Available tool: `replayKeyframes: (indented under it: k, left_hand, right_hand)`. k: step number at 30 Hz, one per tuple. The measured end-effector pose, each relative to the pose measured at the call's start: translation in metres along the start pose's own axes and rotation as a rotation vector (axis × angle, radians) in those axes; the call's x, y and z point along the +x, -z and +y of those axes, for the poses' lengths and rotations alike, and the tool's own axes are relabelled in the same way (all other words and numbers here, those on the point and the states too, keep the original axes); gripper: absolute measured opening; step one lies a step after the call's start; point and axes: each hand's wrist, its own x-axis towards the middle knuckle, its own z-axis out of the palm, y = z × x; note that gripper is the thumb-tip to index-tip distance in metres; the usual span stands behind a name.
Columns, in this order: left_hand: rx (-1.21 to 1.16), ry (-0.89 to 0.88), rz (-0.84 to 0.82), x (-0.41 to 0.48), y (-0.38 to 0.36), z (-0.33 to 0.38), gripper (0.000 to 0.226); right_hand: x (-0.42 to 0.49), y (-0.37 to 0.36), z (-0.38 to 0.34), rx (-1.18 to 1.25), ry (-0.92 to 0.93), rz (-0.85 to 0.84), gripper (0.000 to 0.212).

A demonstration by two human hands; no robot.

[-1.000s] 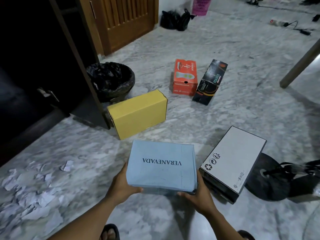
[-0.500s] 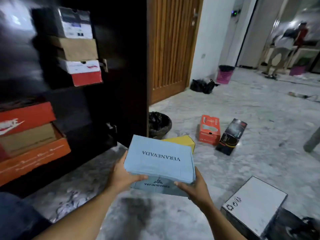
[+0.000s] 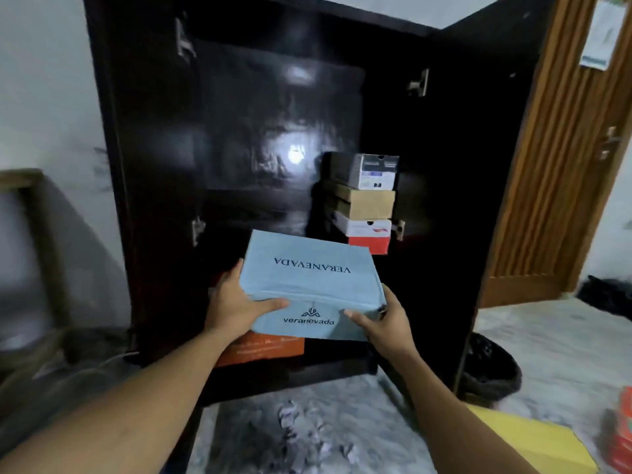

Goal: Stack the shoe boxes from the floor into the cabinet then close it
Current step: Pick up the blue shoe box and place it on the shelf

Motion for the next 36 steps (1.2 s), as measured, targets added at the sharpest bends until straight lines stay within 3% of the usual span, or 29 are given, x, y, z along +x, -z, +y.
replayKeyframes:
  k: [11, 14, 17, 20, 24, 27, 36]
  left_hand:
    - [-0.046, 0.17, 0.386, 0.126, -0.019, -0.074, 0.088]
    - [-0.005, 0.147, 0.539, 0.147, -0.033, -0.09, 0.091]
    - [0.056, 0.102, 0.62, 0.165, -0.049, -0.102, 0.066]
    - [0.179, 0.069, 0.6, 0.185, -0.065, -0.117, 0.053]
    - [0.38, 0.123, 0.457, 0.207, -0.078, -0.13, 0.072]
    - [0.476, 0.155, 0.338, 0.224, -0.081, -0.142, 0.079]
    - [0.528, 0.335, 0.096, 0.266, -0.067, -0.16, 0.088]
  right_hand:
    - [0.16, -0.116, 0.03, 0.077, 0.071, 0.009, 0.093]
    - [0.186, -0.138, 0.051, 0.093, 0.155, -0.016, 0.085]
    - [0.208, -0.155, 0.069, 0.047, 0.204, -0.036, 0.068]
    - [0.23, -0.17, 0.083, -0.118, 0.217, -0.053, 0.07]
    - [0.26, -0.186, 0.086, -0.54, 0.191, -0.139, 0.083]
    - [0.281, -0.2, 0.086, -0.807, 0.145, -0.24, 0.081]
    - [0.315, -0.231, 0.085, -0.915, 0.016, -0.405, 0.072]
